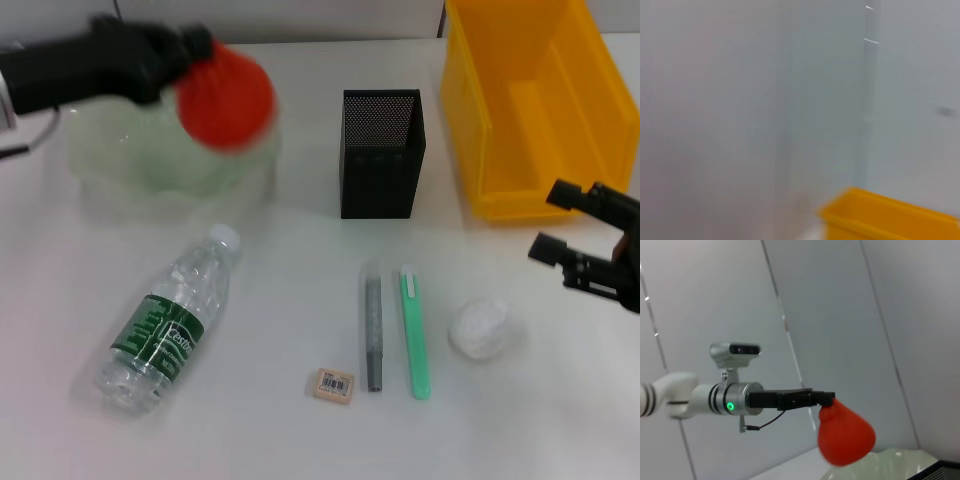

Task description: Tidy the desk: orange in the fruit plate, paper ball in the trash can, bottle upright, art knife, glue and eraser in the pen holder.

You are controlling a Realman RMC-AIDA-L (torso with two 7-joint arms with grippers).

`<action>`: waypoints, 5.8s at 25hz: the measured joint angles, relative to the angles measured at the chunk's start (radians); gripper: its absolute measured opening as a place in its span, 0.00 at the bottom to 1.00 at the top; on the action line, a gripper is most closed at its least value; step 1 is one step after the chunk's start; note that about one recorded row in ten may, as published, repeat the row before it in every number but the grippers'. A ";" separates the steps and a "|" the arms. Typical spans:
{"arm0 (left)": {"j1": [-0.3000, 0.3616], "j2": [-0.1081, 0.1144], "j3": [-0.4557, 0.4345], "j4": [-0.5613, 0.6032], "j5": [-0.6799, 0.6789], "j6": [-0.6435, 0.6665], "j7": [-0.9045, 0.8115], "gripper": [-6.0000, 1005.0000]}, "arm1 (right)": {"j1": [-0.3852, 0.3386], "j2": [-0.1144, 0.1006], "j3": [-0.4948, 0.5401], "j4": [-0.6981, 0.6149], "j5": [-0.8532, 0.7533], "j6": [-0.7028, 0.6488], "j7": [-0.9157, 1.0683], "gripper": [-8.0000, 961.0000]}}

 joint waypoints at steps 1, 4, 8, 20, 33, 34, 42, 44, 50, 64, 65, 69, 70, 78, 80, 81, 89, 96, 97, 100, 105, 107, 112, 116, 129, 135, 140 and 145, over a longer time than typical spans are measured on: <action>0.005 -0.003 -0.007 -0.006 -0.018 -0.041 0.012 0.06 | 0.001 0.001 0.002 0.008 0.011 0.008 0.000 0.85; 0.018 -0.007 -0.005 -0.043 -0.075 -0.163 0.037 0.09 | 0.001 0.004 0.007 0.029 0.041 0.029 0.000 0.85; 0.025 -0.008 -0.007 -0.117 -0.155 -0.241 0.112 0.18 | 0.000 0.005 0.009 0.044 0.054 0.039 0.001 0.85; 0.112 0.036 0.064 -0.166 -0.253 0.192 0.121 0.54 | 0.051 -0.014 0.015 -0.110 0.157 0.003 0.252 0.85; 0.147 0.062 0.163 -0.137 0.031 0.375 0.188 0.84 | 0.212 0.002 -0.726 -1.103 -0.518 -0.054 1.124 0.85; 0.147 0.062 0.163 -0.137 0.031 0.375 0.188 0.84 | 0.212 0.002 -0.726 -1.103 -0.518 -0.054 1.124 0.85; 0.152 0.056 0.168 -0.148 0.032 0.329 0.189 0.84 | 0.255 0.029 -1.126 -0.940 -0.649 0.140 1.258 0.85; 0.152 0.056 0.168 -0.148 0.032 0.329 0.189 0.84 | 0.269 0.030 -1.176 -0.878 -0.647 0.194 1.263 0.84; 0.157 0.055 0.166 -0.148 0.033 0.308 0.186 0.84 | 0.334 0.031 -1.220 -0.697 -0.636 0.271 1.266 0.83; 0.165 0.063 0.150 -0.118 0.035 0.289 0.080 0.83 | 0.241 0.024 -0.805 -1.245 -0.635 0.032 1.270 0.44; 0.164 0.063 0.151 -0.102 0.038 0.287 0.054 0.83 | 0.238 0.024 -0.752 -1.277 -0.639 0.040 1.272 0.44; 0.145 0.036 0.160 0.036 0.123 0.282 -0.113 0.82 | 0.208 0.023 -0.636 -1.297 -0.645 0.160 1.268 0.45; 0.137 0.024 0.161 0.077 0.151 0.281 -0.161 0.82 | 0.199 0.024 -0.629 -1.287 -0.645 0.198 1.268 0.46; 0.038 -0.002 0.259 0.259 0.347 0.218 -0.638 0.81 | 0.138 0.027 -0.659 -1.081 -0.615 0.459 1.221 0.58; 0.008 -0.005 0.319 0.318 0.434 0.201 -0.773 0.80 | 0.130 0.028 -0.661 -1.021 -0.560 0.470 1.174 0.73; 0.008 -0.005 0.319 0.318 0.434 0.201 -0.773 0.80 | 0.121 0.028 -0.659 -0.989 -0.514 0.468 1.141 0.76; -0.020 -0.009 0.456 0.366 0.540 0.100 -1.044 0.79 | 0.011 0.025 -0.646 -0.847 -0.167 0.288 0.780 0.87; -0.021 -0.012 0.607 0.335 0.581 -0.003 -1.181 0.78 | 0.014 0.024 -0.587 -0.606 -0.030 0.130 0.535 0.87; -0.022 -0.012 0.627 0.328 0.586 -0.015 -1.195 0.78 | 0.021 0.024 -0.573 -0.576 -0.029 0.122 0.510 0.87; -0.025 -0.012 0.672 0.313 0.609 -0.049 -1.226 0.78 | 0.044 0.024 -0.553 -0.494 -0.027 0.106 0.460 0.87; -0.031 -0.015 0.757 0.284 0.631 -0.113 -1.269 0.77 | 0.057 0.025 -0.550 -0.427 -0.025 0.090 0.433 0.87; -0.038 -0.015 0.780 0.268 0.636 -0.129 -1.268 0.76 | 0.060 0.025 -0.546 -0.392 -0.016 0.090 0.413 0.87; -0.041 -0.015 0.816 0.258 0.637 -0.163 -1.257 0.76 | 0.068 0.022 -0.542 -0.348 -0.004 0.086 0.401 0.87; -0.034 -0.016 0.836 0.266 0.627 -0.163 -1.233 0.60 | 0.062 0.022 -0.540 -0.346 -0.003 0.085 0.402 0.87; 0.096 -0.004 0.471 0.315 0.167 0.079 -0.653 0.45 | 0.046 0.023 -0.468 -0.341 -0.001 0.017 0.425 0.86; 0.143 -0.002 0.231 0.148 -0.019 0.196 -0.324 0.45 | 0.045 0.025 -0.452 -0.334 0.002 0.006 0.460 0.86; 0.198 -0.005 0.132 0.015 -0.215 0.243 -0.077 0.45 | 0.053 0.027 -0.451 -0.318 0.024 0.004 0.480 0.86; 0.230 -0.004 0.118 -0.254 -0.454 0.287 0.283 0.46 | 0.079 0.024 -0.449 -0.303 0.041 0.008 0.500 0.86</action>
